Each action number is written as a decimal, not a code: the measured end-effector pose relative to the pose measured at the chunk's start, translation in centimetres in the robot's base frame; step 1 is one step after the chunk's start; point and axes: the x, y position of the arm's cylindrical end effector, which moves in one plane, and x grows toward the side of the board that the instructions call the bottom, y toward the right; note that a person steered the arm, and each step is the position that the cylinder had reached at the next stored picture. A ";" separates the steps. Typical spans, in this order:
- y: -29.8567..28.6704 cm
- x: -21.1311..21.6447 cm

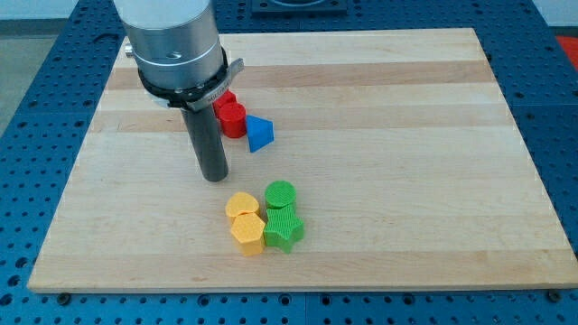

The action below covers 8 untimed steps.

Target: Push the blue cube along with red circle to the center

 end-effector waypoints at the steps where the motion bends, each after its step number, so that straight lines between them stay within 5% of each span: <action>1: -0.3 0.1; 5: -3.1 2.1; 8: -8.6 -3.5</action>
